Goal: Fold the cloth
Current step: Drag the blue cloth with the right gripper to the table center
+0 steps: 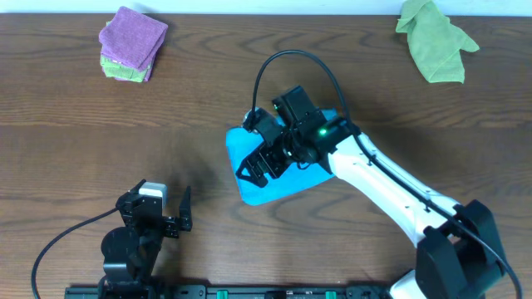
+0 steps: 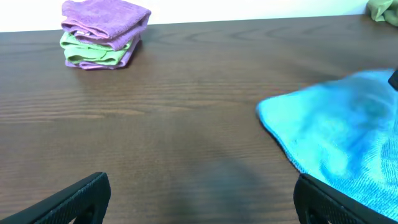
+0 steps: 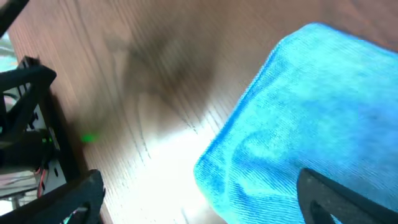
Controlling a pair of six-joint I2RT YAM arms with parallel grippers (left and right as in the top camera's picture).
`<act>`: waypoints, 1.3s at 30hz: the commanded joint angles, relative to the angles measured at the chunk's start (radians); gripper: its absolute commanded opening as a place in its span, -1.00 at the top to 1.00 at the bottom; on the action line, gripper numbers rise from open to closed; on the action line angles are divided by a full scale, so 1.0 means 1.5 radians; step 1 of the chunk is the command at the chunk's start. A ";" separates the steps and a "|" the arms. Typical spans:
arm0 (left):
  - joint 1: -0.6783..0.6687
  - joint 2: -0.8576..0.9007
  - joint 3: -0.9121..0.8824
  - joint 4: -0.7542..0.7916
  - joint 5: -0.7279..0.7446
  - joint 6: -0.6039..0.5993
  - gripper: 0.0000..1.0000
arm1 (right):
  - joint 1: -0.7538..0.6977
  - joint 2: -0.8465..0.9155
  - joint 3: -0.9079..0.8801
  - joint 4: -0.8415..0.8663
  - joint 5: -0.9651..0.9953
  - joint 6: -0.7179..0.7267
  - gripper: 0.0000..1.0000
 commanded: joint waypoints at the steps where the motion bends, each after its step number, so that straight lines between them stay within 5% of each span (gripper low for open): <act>1: -0.002 -0.003 -0.014 -0.003 -0.002 0.004 -0.91 | -0.048 -0.022 0.006 0.001 -0.023 -0.023 -0.99; 3: -0.002 -0.003 -0.014 -0.003 -0.002 0.004 -0.91 | -0.083 -0.023 0.006 -0.002 -0.008 -0.023 -0.96; 6: -0.002 -0.003 -0.014 -0.003 -0.002 0.004 -0.91 | -0.112 -0.016 0.006 -0.018 0.107 -0.023 -0.22; 7: -0.002 -0.003 -0.014 -0.003 -0.002 0.004 -0.91 | -0.119 -0.016 0.006 -0.037 0.153 -0.021 0.68; 8: -0.002 -0.003 -0.014 -0.003 -0.002 0.004 -0.91 | -0.123 -0.016 0.006 -0.054 0.191 -0.006 0.98; 11: -0.002 -0.003 -0.014 -0.003 -0.002 0.004 -0.91 | -0.146 -0.016 0.005 -0.103 0.305 0.084 0.97; 16: -0.002 -0.003 -0.014 -0.003 -0.002 0.004 -0.91 | -0.201 -0.014 -0.019 -0.124 0.320 0.112 0.98; 39: -0.002 -0.003 -0.014 -0.003 -0.002 0.004 -0.91 | -0.251 0.065 -0.219 0.126 0.308 0.135 0.97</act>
